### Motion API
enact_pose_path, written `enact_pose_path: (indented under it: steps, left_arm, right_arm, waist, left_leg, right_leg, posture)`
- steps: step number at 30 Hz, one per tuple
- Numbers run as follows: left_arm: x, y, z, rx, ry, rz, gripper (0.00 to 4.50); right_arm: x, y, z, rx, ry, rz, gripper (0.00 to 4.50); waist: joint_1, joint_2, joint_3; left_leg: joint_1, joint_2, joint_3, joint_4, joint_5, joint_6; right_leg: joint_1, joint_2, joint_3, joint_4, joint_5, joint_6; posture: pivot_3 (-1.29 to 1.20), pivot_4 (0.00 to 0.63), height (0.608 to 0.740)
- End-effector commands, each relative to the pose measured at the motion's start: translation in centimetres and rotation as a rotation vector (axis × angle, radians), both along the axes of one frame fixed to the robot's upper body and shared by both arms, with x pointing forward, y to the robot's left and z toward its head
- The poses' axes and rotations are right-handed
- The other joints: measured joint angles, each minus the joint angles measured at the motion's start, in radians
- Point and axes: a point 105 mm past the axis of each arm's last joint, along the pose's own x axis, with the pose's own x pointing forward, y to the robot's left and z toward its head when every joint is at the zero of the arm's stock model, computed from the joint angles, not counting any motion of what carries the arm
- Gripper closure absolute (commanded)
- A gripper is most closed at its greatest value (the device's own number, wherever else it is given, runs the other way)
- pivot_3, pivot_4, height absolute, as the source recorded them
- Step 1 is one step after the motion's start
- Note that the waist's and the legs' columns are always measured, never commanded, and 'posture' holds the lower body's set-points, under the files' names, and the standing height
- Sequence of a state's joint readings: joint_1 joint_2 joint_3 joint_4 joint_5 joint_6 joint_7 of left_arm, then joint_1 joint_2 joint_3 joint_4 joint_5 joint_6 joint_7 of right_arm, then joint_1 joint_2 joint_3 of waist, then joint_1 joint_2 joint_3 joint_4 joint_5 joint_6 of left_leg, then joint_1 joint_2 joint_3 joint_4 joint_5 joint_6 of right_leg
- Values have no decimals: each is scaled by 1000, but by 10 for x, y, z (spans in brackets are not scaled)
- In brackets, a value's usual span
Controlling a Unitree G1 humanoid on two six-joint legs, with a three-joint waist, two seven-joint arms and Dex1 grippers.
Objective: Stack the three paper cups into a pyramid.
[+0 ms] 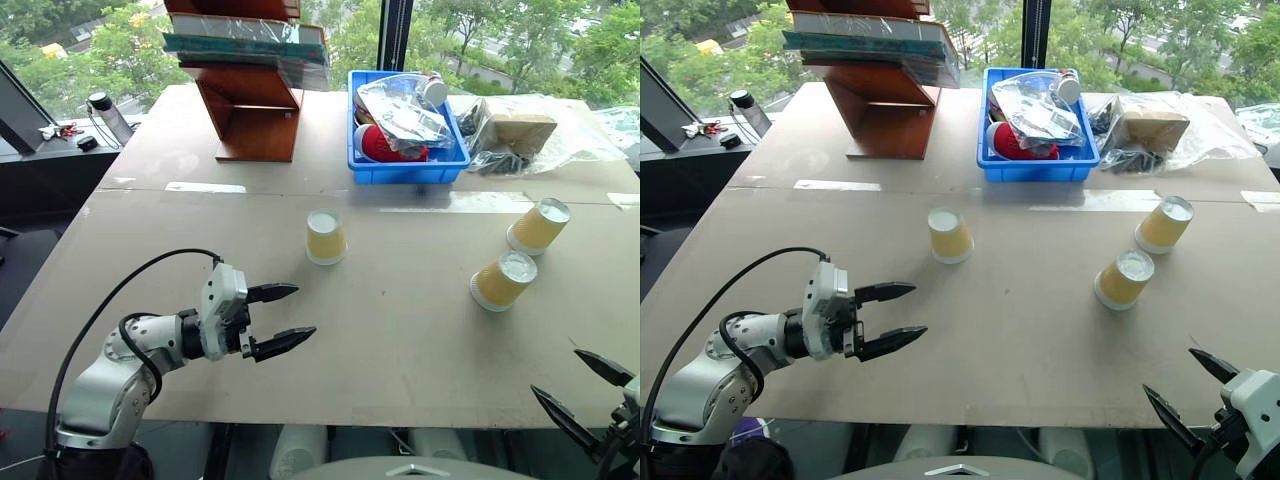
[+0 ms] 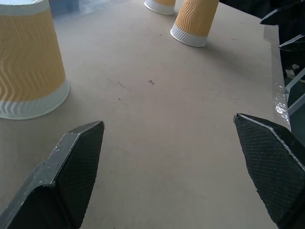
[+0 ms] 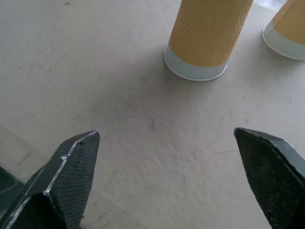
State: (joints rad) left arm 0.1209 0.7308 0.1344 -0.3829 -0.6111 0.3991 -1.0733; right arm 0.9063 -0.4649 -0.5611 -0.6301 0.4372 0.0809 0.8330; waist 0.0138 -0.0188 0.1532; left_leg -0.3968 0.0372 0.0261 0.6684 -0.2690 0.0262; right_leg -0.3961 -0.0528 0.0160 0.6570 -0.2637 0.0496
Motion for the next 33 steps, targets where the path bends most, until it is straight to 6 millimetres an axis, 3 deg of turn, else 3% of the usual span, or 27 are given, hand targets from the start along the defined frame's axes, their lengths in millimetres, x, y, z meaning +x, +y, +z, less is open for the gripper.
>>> enact_pose_path:
  steps: [1, 5, 9, 17, 23, 33]
  left_arm:
    - [-1, -10, 15, -14, -38, -46, 0]
    - [7, -26, 45, -67, -108, -153, 0]
    - [3, -34, 56, -82, -134, -245, 0]
    - [-1, -43, 62, -98, -158, -320, 0]
    - [-3, -41, 58, -93, -155, -319, 0]
    - [-10, -38, 60, -105, -153, -315, 0]
  right_arm:
    - [14, 4, 18, 29, -95, -56, 43]
    - [45, 25, 51, 122, -228, -150, 43]
    - [60, 35, 61, 120, -263, -177, 43]
    - [86, 34, 57, 107, -262, -259, 43]
    - [95, 26, 48, 124, -233, -286, 43]
    - [120, 28, 31, 174, -207, -268, 43]
  waist:
    - [0, 0, 0]
    - [0, 0, 0]
    - [-2, 0, -1]
    - [-1, 0, 0]
    - [-2, 0, 0]
    - [-4, 0, 0]
  left_leg:
    - [0, 0, 0, 0, 0, 0]
    - [1, 0, -1, 2, 0, 0]
    - [1, -1, 0, 1, 0, 0]
    - [-1, -1, -2, 0, 0, 0]
    - [-1, -1, -2, 0, 0, 0]
    - [0, -1, -2, 0, 0, 0]
  right_leg:
    - [0, 0, 0, 0, 0, 0]
    - [0, 0, 0, 2, 0, 0]
    - [0, 1, 1, 3, 0, 0]
    - [0, 4, 0, 2, 1, 1]
    - [0, 4, 1, 2, 1, 1]
    - [0, 5, 1, 2, 1, 1]
  posture:
    - [0, 150, 740]
    - [0, 150, 740]
    - [0, 150, 740]
    - [0, 150, 740]
    - [0, 150, 740]
    - [0, 150, 740]
